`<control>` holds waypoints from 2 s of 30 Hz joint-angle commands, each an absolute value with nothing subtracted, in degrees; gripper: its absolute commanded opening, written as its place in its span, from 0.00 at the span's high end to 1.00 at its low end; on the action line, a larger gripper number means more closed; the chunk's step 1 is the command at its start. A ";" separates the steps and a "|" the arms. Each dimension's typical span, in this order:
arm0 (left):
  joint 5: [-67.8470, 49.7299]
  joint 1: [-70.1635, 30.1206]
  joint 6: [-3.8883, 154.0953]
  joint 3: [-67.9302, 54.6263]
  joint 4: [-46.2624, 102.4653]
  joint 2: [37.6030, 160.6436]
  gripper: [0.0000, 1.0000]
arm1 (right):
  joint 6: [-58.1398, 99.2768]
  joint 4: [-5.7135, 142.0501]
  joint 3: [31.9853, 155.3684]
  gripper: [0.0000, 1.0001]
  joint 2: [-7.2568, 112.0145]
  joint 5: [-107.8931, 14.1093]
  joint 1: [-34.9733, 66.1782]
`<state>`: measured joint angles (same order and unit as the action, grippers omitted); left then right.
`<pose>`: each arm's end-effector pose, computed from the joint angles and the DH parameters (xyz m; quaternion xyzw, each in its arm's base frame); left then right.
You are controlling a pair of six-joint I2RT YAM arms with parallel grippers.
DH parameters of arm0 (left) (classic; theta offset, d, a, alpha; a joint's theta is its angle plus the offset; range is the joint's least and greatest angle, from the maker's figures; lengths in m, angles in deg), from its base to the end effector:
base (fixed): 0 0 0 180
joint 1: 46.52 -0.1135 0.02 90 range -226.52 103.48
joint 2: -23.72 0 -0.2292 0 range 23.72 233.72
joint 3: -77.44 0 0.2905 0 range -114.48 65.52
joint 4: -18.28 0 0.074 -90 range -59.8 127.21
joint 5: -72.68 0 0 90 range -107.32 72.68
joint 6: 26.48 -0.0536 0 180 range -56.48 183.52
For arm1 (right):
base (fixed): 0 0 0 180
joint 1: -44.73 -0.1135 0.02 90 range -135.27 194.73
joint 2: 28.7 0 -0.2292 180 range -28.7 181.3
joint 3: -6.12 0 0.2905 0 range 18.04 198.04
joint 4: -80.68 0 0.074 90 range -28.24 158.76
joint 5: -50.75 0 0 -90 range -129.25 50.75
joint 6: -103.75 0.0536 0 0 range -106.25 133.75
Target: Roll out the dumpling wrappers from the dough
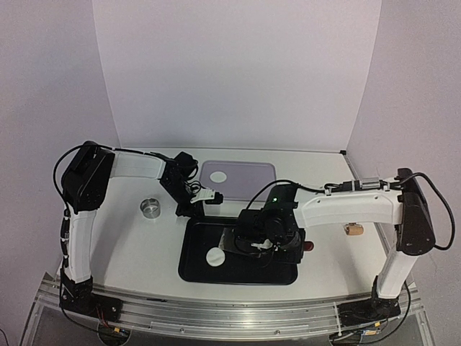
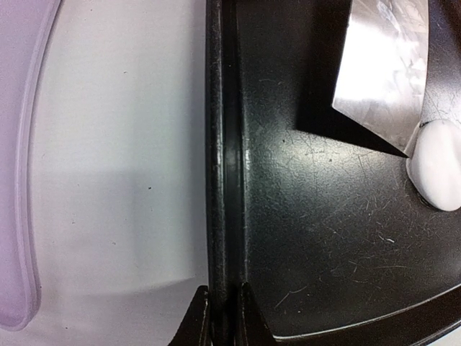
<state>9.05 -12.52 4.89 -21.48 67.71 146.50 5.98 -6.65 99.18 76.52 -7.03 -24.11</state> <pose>0.3555 -0.2685 0.0718 0.7195 0.6414 -0.1903 0.1864 0.1510 0.3109 0.1558 -0.6115 0.7371 -0.2786 0.0720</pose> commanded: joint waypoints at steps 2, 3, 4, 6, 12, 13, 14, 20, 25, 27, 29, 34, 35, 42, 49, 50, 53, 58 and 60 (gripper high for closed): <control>6.75 -12.78 2.06 -22.90 66.48 146.41 1.00 | 1.57 -8.35 98.32 1.00 76.84 -11.40 -24.10; 6.76 -12.86 2.07 -22.90 66.43 146.41 1.00 | 1.33 -8.23 98.13 1.00 76.63 -12.35 -24.05; 6.76 -12.88 2.07 -22.88 66.42 146.42 1.00 | 1.01 -8.09 97.94 1.00 76.41 -13.38 -23.93; 6.76 -12.88 2.08 -22.85 66.37 146.50 1.00 | 0.68 -8.04 97.79 1.00 75.85 -17.02 -23.34; 6.63 -12.86 1.95 -22.56 66.42 146.38 1.00 | -0.28 -8.01 96.16 1.00 73.55 -21.23 -21.04; 6.59 -12.88 1.87 -22.55 66.42 146.34 1.00 | -0.66 -8.04 95.86 1.00 72.99 -21.82 -20.95; 6.48 -12.86 1.82 -22.51 66.42 146.33 1.00 | -1.10 -7.99 95.63 1.00 72.42 -22.14 -20.89; 6.35 -12.86 1.65 -22.63 66.47 146.27 1.00 | -3.41 -8.70 94.31 1.00 70.04 -24.16 -20.84; 6.17 -12.86 1.50 -22.54 66.51 146.09 1.00 | -4.25 -10.48 94.30 1.00 69.03 -24.84 -20.84; 6.30 -12.83 1.49 -22.61 66.49 146.19 1.00 | -4.23 -10.70 94.41 1.00 69.23 -24.56 -20.88; 6.47 -12.85 1.65 -22.75 66.57 146.28 1.00 | -3.59 -10.68 95.10 1.00 70.24 -25.00 -20.69; 6.67 -12.78 2.01 -22.87 66.78 146.12 1.00 | -0.23 -10.80 97.62 1.00 72.97 -23.97 -18.66; 6.67 -12.81 1.93 -22.82 66.82 146.02 1.00 | 1.07 -10.86 98.44 1.00 73.47 -23.00 -17.60; 6.82 -12.77 1.94 -22.99 66.93 145.81 1.00 | 2.18 -10.98 102.75 1.00 75.74 -17.58 -14.31; 6.98 -12.72 2.26 -22.97 66.96 145.70 1.00 | -0.26 -6.71 106.20 1.00 81.13 -17.17 -14.17; 6.88 -12.76 2.15 -22.86 66.95 145.59 1.00 | -0.92 -6.22 106.61 1.00 81.75 -17.40 -14.19; 6.68 -12.76 1.93 -22.63 66.86 145.41 1.00 | -3.12 -4.92 107.20 1.00 82.89 -18.52 -14.16; 6.66 -12.77 1.95 -22.58 66.68 145.34 1.00 | -6.32 -3.93 106.72 1.00 82.34 -21.04 -14.16; 6.67 -12.77 1.95 -22.48 66.63 145.31 1.00 | -7.45 -3.86 105.75 1.00 81.40 -21.92 -14.21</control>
